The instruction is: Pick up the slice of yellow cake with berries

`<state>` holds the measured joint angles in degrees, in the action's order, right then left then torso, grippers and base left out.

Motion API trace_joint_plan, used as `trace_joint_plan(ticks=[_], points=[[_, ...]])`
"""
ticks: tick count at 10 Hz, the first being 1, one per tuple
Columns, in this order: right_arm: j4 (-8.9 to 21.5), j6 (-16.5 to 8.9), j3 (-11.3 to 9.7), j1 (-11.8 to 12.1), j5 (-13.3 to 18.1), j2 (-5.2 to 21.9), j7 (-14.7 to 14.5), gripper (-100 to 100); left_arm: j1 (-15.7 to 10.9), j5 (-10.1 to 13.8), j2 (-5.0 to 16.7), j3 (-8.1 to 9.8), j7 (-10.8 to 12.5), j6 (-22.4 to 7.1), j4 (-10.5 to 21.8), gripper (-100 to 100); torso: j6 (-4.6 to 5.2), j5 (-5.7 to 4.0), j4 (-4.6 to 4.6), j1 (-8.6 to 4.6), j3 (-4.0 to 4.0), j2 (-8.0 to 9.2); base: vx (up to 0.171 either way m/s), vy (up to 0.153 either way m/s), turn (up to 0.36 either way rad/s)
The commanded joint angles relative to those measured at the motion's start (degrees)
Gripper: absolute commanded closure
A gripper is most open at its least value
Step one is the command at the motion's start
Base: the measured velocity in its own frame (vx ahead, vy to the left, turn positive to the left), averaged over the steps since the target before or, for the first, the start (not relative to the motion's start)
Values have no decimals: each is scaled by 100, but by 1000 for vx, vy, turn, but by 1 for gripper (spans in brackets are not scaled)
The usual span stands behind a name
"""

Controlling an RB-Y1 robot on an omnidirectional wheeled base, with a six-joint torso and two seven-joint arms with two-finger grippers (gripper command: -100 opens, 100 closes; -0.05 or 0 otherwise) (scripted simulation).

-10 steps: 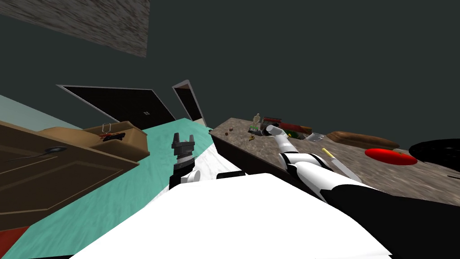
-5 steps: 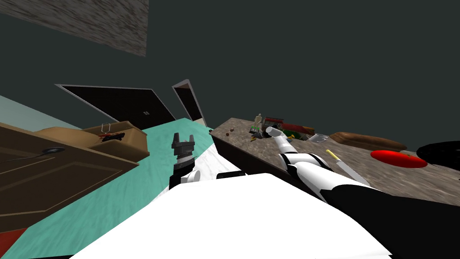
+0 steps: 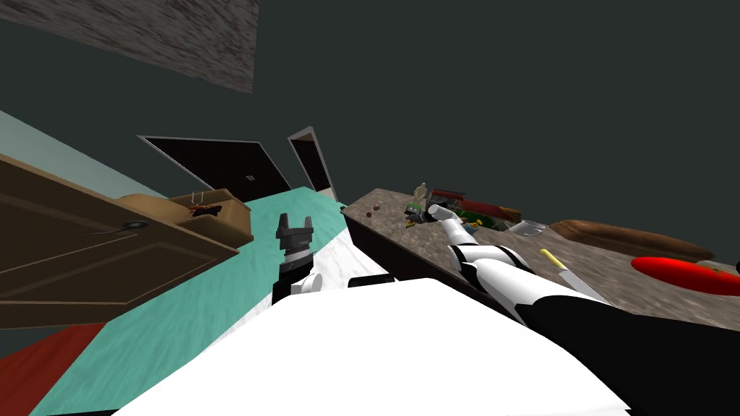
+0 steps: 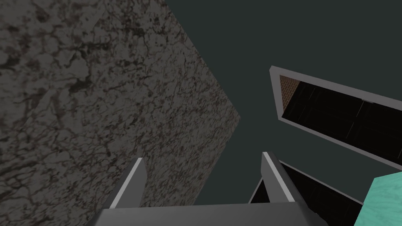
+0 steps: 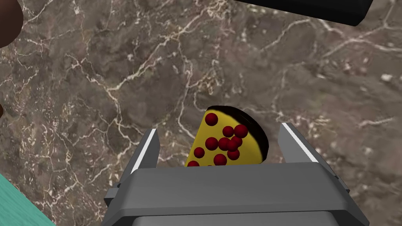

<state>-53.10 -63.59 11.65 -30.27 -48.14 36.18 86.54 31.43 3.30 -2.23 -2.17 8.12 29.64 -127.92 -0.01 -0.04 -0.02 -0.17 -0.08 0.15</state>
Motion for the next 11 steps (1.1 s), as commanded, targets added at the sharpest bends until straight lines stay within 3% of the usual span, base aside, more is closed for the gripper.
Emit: trace_joint_plan(ticks=[1, 3, 4, 5, 9, 10, 11], points=[[220, 163, 39, -49, 56, -7, 3, -100, 0, 0, 0, 0, 0, 0, 0, 0, 0, 0, 0, 0, 0, 0, -48, -38, 175], [377, 275, 70, -82, 96, -9, 9, -100, 0, 0, 0, 0, 0, 0, 0, 0, 0, 0, 0, 0, -1, 1, -45, -30, 142], [289, 224, 57, -57, 90, -13, 26, -100, 0, 0, 0, 0, 0, 0, 0, 0, -1, 1, 0, 3, 0, 0, -18, -12, 27], [298, 237, 58, -60, 93, -14, 29, 100, 1, 0, 0, 0, 0, 0, 0, 0, 2, 2, 1, 7, 3, -7, -4, -4, -19], [299, 236, 59, -57, 94, -12, 29, 100, 1, 0, 0, 0, 0, 0, 0, 0, -1, 4, 2, 14, 8, -15, 0, 0, 3], [299, 235, 58, -57, 94, -12, 28, 0, 1, 0, 0, 0, 0, 0, 0, 0, 0, 4, 1, 14, 8, -15, 0, 0, 0], [141, 107, 23, -33, 36, -5, 0, 100, 1, 0, 0, 0, 0, 0, 0, 0, 0, 4, 1, 15, 7, -15, 40, 23, -243]])
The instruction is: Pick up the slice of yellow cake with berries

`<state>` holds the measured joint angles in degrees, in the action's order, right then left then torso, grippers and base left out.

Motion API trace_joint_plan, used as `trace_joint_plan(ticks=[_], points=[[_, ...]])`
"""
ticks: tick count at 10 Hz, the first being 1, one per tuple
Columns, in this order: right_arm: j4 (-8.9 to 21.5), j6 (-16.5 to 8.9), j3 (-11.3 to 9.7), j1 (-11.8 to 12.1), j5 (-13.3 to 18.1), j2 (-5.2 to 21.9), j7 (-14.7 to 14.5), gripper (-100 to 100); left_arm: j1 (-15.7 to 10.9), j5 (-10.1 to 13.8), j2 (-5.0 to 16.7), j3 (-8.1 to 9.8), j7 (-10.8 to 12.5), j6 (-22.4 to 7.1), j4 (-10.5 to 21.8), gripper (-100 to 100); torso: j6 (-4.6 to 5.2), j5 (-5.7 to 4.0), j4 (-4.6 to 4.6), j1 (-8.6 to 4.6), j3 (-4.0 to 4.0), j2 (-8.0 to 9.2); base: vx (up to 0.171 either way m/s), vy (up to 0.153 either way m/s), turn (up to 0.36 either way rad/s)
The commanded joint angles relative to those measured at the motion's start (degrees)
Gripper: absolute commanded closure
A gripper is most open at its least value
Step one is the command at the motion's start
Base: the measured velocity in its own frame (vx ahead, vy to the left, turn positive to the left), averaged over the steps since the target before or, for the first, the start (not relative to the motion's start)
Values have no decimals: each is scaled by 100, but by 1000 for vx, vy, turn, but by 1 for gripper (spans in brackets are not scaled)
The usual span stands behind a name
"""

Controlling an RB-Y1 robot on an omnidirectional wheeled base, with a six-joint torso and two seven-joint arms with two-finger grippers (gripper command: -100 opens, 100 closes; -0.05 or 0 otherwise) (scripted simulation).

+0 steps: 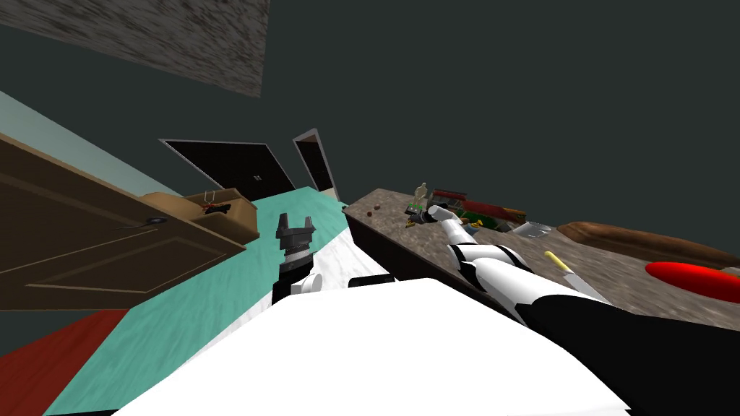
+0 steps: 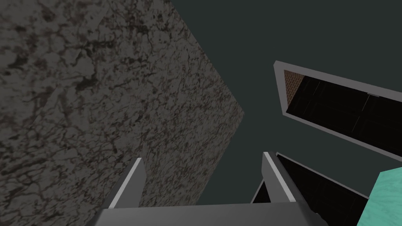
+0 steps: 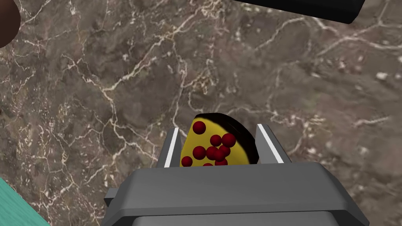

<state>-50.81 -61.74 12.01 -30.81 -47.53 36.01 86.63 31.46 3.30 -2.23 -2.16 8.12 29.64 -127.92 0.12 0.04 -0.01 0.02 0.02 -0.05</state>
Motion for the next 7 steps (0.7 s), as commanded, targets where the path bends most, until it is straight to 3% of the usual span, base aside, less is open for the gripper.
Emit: trace_joint_plan(ticks=[1, 3, 5, 6, 7], points=[[-166, -133, -28, 39, -45, 13, -12, 100, 0, 0, 0, 0, 0, 0, 0, 0, 0, 0, 0, 0, 0, 0, 63, 50, -200], [-480, -357, -89, 105, -125, 19, -25, 100, 0, 0, 0, 0, 0, 0, 0, 0, -9, 2, 1, 14, 6, -11, 65, 49, -206], [-637, -469, -120, 138, -165, 21, -31, 100, -1, 0, 0, -1, 0, 0, 0, 0, -13, 2, 1, 12, 5, -9, 46, 36, -122], [-574, -423, -107, 125, -154, 26, -38, 100, -1, 0, 0, 0, 0, 0, 0, 0, -13, 2, 0, 10, 3, -6, 17, 15, -21], [-592, -443, -108, 130, -157, 26, -31, 0, -2, 0, 0, -1, 0, 0, 0, 0, -16, 1, 0, 5, 1, -1, 0, 0, 0]])
